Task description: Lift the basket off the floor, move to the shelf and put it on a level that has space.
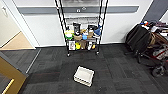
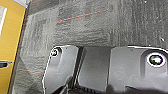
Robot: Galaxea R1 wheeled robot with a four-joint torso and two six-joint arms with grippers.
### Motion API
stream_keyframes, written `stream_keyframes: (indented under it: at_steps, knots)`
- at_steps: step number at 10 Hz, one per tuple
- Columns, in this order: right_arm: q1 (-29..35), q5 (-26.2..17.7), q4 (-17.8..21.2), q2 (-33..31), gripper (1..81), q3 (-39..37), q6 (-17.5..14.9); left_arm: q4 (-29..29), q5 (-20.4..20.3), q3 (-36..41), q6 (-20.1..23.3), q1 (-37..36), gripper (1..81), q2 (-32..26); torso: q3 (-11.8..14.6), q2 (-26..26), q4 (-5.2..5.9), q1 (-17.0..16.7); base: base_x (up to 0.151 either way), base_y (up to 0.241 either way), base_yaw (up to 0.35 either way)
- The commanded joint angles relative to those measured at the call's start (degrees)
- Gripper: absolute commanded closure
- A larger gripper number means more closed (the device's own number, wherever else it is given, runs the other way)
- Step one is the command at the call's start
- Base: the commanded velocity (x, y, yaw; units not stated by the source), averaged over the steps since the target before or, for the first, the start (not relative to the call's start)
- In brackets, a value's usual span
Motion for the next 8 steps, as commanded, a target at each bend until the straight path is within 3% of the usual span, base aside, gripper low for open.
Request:
stream_keyframes:
  at_steps: [1,3,8]
  knots:
    - [1.6,-3.0,-0.9,-0.5,1.0,1.4,-0.1,0.4,2.4,0.9,0.1,-1.5,1.0,-0.5,0.0,0.0,0.0,0.0,0.0,0.0,0.0]
    - [1.6,-3.0,-0.9,-0.4,1.0,1.1,-0.1,0.4,2.3,0.9,0.1,-1.4,1.0,-0.6,0.0,0.0,0.0,0.0,0.037,0.0,0.0]
    - [1.2,-3.0,-0.8,-0.8,1.0,1.4,0.1,0.4,2.2,0.9,0.1,-1.1,1.0,-0.8,0.0,0.0,0.0,-0.1,0.09,0.0,0.0]
